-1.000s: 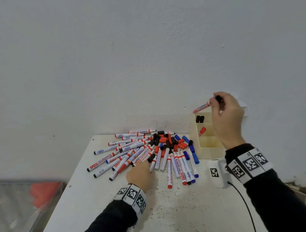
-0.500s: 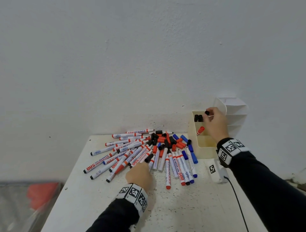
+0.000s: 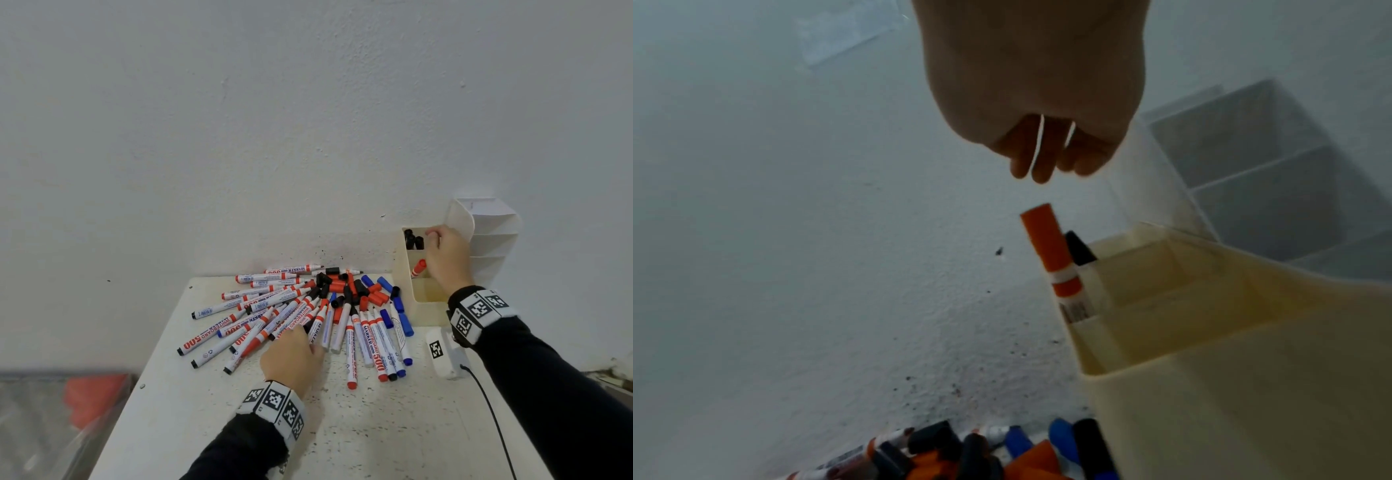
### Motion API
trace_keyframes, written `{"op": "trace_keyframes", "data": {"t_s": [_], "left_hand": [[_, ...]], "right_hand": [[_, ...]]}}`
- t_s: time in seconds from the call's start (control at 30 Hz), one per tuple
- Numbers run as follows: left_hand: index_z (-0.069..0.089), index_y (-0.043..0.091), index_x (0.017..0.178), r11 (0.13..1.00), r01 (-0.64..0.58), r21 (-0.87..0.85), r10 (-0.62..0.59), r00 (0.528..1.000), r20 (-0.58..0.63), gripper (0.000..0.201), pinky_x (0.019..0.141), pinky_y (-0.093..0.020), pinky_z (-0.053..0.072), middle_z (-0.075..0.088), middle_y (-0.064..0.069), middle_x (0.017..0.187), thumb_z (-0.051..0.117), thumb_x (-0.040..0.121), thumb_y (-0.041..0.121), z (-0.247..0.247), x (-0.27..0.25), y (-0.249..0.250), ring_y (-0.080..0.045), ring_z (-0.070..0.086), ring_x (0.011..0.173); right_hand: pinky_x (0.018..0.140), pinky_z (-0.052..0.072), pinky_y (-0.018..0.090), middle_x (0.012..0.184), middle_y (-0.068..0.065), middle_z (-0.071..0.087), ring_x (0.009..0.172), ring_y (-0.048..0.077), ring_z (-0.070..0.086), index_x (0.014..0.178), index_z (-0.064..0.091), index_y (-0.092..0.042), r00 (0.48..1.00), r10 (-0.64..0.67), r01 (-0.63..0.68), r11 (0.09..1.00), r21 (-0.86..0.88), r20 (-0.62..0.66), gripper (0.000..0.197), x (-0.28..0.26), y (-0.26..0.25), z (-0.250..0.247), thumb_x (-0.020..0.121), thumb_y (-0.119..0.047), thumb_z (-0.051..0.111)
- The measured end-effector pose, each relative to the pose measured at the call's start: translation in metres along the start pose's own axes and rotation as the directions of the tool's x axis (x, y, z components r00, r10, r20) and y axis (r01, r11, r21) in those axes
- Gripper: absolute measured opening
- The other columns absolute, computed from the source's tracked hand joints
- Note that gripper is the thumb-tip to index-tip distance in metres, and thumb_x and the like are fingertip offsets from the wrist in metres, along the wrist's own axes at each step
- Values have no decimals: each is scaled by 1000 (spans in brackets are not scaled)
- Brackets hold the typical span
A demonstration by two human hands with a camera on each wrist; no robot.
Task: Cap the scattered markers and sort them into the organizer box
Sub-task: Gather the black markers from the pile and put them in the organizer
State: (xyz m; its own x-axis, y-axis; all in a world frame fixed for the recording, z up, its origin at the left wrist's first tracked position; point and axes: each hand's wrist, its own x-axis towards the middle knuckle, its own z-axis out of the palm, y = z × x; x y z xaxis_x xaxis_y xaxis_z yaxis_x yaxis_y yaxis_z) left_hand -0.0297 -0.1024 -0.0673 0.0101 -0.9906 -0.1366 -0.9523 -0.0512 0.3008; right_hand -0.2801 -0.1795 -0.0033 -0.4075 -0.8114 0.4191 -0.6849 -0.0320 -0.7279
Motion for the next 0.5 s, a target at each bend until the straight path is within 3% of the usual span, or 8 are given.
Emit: {"op": "trace_keyframes", "data": {"t_s": [0.07,0.13,0.23,0.3,0.33,0.4,0.5], "left_hand": [[49,18,99,999,-27,-21,26,999,-37,26,68,-25,50,56,2,95,41,93,42,0,0,1,-11,55,80],[47,18,101,997,-49,-58,44,996,-73,24,61,-23,42,53,2,98,39,94,39,-1,-1,2,-11,51,78],[45,15,110,991,-79,-111,69,993,-92,26,61,-23,40,49,-1,108,37,96,34,-1,-1,3,-13,51,79],[44,13,113,983,-111,-145,97,990,-99,26,61,-23,41,48,-2,110,35,97,31,0,0,3,-14,52,81],[44,13,112,978,-128,-166,110,988,-111,24,61,-23,41,48,-2,108,34,97,30,0,0,2,-13,51,79],[42,15,106,968,-155,-196,129,982,-138,18,59,-23,42,49,1,93,32,97,27,2,1,2,-12,48,71],[38,19,98,966,-172,-191,144,977,-155,11,51,-22,36,44,7,70,30,98,26,4,1,2,-9,42,57]], "right_hand": [[80,43,29,95,9,58,89,23,55,98,62,-3,989,-131,131,991,-5,-69,24,-6,-12,2,96,-11,39],[76,38,13,90,7,59,83,18,53,93,62,-4,968,-244,245,970,7,-52,20,-17,-30,6,94,-9,43],[59,36,8,83,3,58,64,6,47,96,62,-5,950,-263,257,965,57,170,19,-32,-45,21,94,-10,44],[53,37,11,79,0,57,57,5,45,102,61,-9,913,-163,169,985,16,373,19,-39,-43,36,95,-12,44],[55,41,14,81,0,57,60,8,49,106,60,-10,882,-94,127,991,-40,463,20,-42,-38,43,94,-11,45],[71,49,26,95,4,60,80,17,58,115,57,-14,808,21,104,979,-178,589,27,-48,-27,58,91,-9,49],[92,42,30,121,10,57,111,24,53,123,55,-17,759,96,156,934,-323,644,35,-54,-8,74,89,-10,49]]}}
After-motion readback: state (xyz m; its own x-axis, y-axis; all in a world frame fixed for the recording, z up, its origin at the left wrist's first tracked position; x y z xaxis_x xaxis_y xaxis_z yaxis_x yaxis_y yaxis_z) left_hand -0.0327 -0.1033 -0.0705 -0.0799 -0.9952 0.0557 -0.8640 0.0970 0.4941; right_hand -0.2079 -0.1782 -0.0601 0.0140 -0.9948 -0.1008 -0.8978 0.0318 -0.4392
